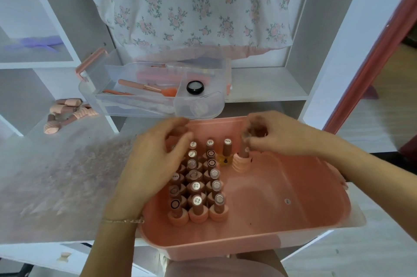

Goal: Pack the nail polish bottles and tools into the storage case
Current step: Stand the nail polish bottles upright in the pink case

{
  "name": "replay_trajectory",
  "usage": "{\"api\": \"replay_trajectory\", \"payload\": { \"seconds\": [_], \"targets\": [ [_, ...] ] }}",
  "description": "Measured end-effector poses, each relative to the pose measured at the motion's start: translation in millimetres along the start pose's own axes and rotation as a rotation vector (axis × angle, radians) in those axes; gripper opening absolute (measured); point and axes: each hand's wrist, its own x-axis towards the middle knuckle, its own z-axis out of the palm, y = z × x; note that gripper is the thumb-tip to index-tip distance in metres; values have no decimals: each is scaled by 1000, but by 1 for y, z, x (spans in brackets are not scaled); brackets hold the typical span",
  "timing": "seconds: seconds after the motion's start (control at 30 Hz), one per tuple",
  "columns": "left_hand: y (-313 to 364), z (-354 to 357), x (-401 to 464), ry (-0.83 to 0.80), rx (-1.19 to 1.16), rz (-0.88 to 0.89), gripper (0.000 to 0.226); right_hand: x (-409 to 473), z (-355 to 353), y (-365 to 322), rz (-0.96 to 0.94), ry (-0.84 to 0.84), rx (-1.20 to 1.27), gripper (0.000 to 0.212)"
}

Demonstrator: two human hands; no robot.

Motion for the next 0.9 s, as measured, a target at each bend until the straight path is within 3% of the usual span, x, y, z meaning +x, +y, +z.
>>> {"api": "replay_trajectory", "payload": {
  "seconds": [0.13, 0.37, 0.5, 0.57, 0.6, 0.8, 0.9],
  "targets": [
    [3, 0, 1, 62, 75, -21, 31, 3, 21, 10, 30, -150, -269, 6],
    [-13, -10, -5, -9, 40, -169, 37, 5, 27, 17, 41, -183, -329, 16],
    [-23, -13, -11, -92, -150, -378, 41, 4, 26, 24, 209, -292, -303, 20],
    [-23, -13, -12, -94, -241, -379, 29, 6, 30, 25, 335, -399, -303, 14],
    [-22, -13, -12, -79, -251, -368, 35, 8, 32, 25, 377, -425, -285, 11],
    [-25, -13, -12, -65, -279, -361, 50, 12, 49, 27, 476, -292, 92, 7],
    [-26, -13, -12, -69, -294, -356, 51, 14, 58, 30, 466, -217, 104, 12]
  ]
}}
